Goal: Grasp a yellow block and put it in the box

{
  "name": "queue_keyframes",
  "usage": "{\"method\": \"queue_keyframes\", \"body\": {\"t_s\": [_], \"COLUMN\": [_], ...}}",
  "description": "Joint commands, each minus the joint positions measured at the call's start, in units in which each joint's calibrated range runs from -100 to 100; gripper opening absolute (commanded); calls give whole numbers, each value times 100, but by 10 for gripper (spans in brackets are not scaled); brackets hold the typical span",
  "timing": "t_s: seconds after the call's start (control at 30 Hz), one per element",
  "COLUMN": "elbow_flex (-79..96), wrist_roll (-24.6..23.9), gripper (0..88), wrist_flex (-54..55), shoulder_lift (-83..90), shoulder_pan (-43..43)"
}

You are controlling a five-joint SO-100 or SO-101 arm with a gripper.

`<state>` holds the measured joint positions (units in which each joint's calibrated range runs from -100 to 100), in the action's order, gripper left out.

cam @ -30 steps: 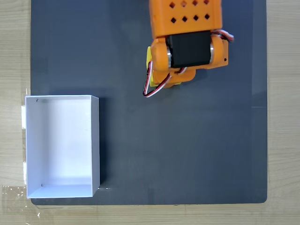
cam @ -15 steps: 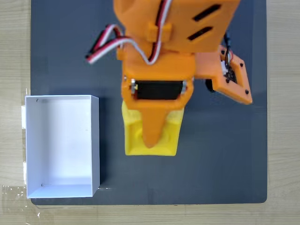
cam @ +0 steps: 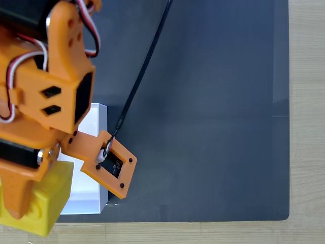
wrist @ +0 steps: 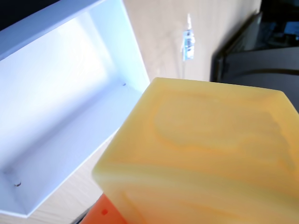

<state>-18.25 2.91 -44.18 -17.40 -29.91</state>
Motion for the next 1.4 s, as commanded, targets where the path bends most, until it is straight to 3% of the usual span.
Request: {"method": "queue_keyframes", "body": {"t_s": [0.0, 0.4, 0.63, 0.93, 1.37], "elbow_flex": [-396, -396, -315, -306, -306], "wrist_roll": [113, 145, 580, 596, 475], "gripper": [205, 210, 214, 456, 459], "wrist_flex": [230, 369, 387, 99, -250], "shoulder_lift": [-243, -1116, -1226, -1175, -285], "shoulder_pan": [-106, -115, -115, -115, 12]}}
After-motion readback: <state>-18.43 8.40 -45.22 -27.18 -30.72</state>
